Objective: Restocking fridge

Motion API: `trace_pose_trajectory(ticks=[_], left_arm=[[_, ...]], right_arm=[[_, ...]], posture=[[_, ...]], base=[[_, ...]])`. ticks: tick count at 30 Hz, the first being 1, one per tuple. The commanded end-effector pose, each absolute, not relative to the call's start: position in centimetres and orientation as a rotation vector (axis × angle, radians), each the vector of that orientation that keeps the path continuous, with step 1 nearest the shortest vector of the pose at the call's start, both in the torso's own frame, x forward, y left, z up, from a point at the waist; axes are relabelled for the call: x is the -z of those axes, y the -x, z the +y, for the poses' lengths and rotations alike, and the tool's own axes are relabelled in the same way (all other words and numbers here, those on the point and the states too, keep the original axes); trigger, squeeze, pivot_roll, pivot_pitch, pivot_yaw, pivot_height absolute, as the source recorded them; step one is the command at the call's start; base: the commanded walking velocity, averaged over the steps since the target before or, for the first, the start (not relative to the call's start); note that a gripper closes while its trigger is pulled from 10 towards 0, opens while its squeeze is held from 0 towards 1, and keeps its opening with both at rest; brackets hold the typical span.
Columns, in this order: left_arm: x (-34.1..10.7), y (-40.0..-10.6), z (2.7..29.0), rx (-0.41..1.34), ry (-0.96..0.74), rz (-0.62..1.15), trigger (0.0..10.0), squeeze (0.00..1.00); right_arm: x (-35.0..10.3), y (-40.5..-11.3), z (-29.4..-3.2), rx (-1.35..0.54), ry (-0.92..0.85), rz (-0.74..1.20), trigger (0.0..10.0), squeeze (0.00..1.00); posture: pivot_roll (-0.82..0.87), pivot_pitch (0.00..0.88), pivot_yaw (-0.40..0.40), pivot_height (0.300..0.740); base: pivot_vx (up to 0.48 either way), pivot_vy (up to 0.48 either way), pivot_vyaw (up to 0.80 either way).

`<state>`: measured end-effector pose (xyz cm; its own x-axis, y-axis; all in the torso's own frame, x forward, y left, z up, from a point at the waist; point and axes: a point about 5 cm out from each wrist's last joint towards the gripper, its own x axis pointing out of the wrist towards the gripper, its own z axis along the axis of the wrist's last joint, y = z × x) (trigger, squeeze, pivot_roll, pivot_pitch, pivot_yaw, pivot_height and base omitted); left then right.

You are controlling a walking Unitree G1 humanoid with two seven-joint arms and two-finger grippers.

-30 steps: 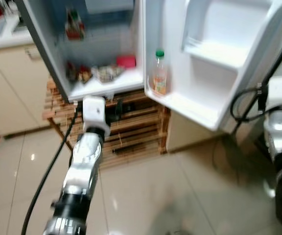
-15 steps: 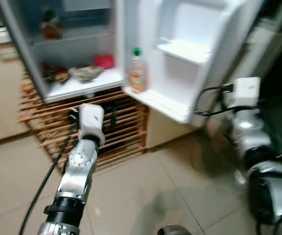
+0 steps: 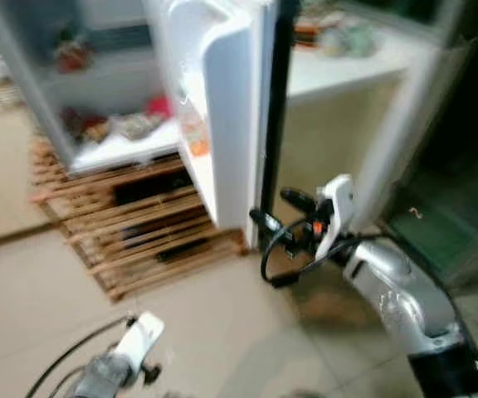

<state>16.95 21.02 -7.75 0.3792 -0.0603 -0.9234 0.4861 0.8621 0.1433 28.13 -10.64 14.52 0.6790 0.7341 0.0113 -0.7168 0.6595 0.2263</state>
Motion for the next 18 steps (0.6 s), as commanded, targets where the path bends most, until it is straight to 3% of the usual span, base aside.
trace_pose_trajectory(ticks=[1,3,5,8,13,18], left_arm=[[6.6,-19.2,20.6,0.375,-0.451,1.055,10.0,0.0],[5.9,-20.5,19.6,0.391,-0.422,0.988,10.0,0.0],[3.3,-24.0,16.1,0.477,-0.299,0.767,10.0,0.0],[2.4,-25.0,14.7,0.526,-0.27,0.695,10.0,0.0],[1.5,-25.8,13.4,0.57,-0.269,0.648,10.0,0.0],[1.7,-26.2,12.9,0.607,-0.259,0.714,10.0,0.0]], right_arm=[[-15.0,-28.1,-10.6,-0.834,-0.257,0.069,10.0,0.0],[-15.1,-28.1,-10.5,-0.834,-0.273,0.067,10.0,0.0],[-14.5,-27.6,-11.2,-0.799,-0.248,0.143,10.0,0.0],[-13.7,-27.7,-11.8,-0.756,-0.186,0.189,10.0,0.0],[-12.1,-27.7,-12.6,-0.71,-0.093,0.261,10.0,0.0],[-8.8,-26.1,-14.6,-0.698,-0.005,0.504,10.0,0.0]], posture=[[-0.11,0.0,0.042,0.74],[-0.1,0.0,0.037,0.74],[-0.09,0.0,0.036,0.74],[-0.1,0.0,0.038,0.74],[-0.1,0.0,0.039,0.74],[-0.12,0.0,0.045,0.74]], base=[[0.0,0.0,0.0],[0.0,0.0,0.0],[0.0,0.0,0.0],[0.0,0.0,0.0],[0.0,0.0,0.0],[0.0,0.0,0.0]])
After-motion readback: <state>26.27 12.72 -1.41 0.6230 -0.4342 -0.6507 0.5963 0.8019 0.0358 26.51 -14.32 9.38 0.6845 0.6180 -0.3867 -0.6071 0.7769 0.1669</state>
